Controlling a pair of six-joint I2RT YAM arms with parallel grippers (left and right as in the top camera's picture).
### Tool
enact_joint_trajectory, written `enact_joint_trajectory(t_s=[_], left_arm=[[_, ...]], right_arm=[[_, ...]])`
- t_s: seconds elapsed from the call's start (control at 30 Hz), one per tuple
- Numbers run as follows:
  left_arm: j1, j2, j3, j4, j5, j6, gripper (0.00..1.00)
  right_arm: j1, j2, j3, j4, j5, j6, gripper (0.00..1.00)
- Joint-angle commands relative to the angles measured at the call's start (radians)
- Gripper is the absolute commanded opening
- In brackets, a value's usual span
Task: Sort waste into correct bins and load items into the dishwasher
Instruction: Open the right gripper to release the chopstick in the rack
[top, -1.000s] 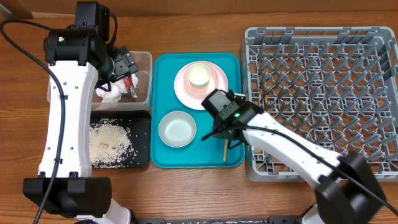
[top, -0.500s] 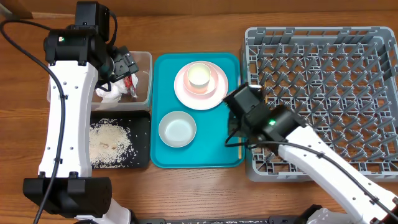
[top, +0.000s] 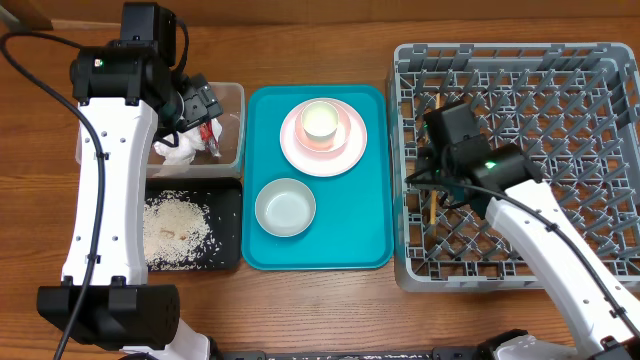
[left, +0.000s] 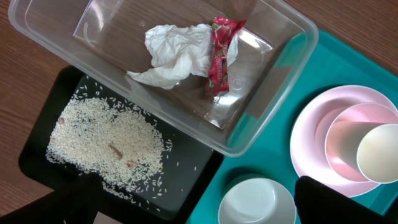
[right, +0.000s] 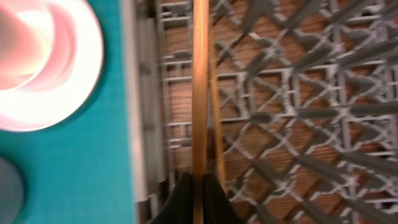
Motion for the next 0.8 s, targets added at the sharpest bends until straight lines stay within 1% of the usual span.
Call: enact_joint_trajectory(t_s=[0.0,0.07,0.23,0.5,0.77], left_arm=[[0.000,-0.002,0.007,0.002,-0.009,0.002,1.00],[0.000,-0.002,0.007,0.002,-0.009,0.002,1.00],[0.000,-0.002,0.007,0.002,-0.009,0.002,1.00],[0.000,-0.002,0.007,0.002,-0.009,0.002,1.00],[0.000,-0.002,0.007,0.002,-0.010,0.002,1.00]], right_arm=[[-0.038,-0.020,0.023,0.003,0.017,-0.094,0.04],[-0.051,-0.020,0.015,0.001,0.017,-0.119,0.04],[-0.067,-0.015,-0.017,0.016,0.018,-0.121,0.04],[-0.069,0.047,-0.021,0.025,0.020,-0.126,0.04],[-0.071,0.109,-0.022,0.045,0.095,-0.125,0.04]])
